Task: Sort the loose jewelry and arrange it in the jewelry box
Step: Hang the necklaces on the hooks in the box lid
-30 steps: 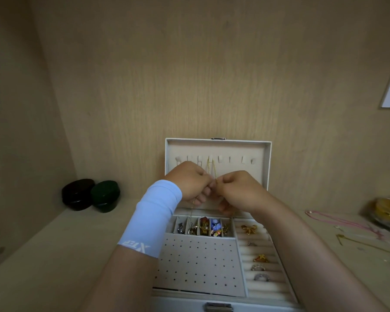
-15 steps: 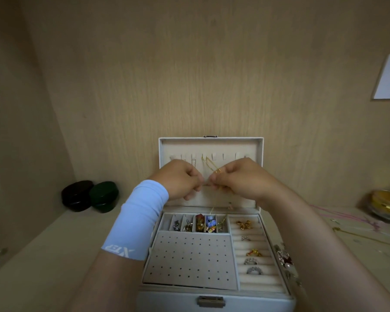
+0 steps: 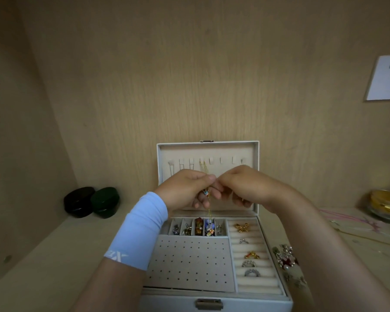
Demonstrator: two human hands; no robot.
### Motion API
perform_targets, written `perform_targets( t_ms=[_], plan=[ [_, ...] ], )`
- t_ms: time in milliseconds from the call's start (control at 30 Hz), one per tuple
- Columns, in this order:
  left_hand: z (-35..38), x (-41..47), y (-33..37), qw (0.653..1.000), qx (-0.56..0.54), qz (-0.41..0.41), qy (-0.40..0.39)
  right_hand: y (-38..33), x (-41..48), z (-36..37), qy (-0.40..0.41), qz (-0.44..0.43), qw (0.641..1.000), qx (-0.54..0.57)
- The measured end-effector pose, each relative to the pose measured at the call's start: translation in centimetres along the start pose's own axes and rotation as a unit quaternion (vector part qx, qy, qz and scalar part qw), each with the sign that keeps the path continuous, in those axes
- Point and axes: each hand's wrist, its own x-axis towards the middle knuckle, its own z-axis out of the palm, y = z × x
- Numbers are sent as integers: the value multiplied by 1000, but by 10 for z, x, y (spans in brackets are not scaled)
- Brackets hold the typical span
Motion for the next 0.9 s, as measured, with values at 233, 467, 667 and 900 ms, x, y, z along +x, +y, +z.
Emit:
perform_targets(
  t_ms=[233,467,667,900],
  plan=[
    [2,-6,9,991,126,15,39,8,4,8,-107,5,994,33],
    [-2,-7,13,977,198,55,57,12,7,9,-31,20,990,140],
    [-23,-10,7,977,177,24,118,-1,2,0,37,-22,989,140],
    [-21,-3,-8,904,407,-16,129,-11,10,2,122,-63,978,160]
  ],
)
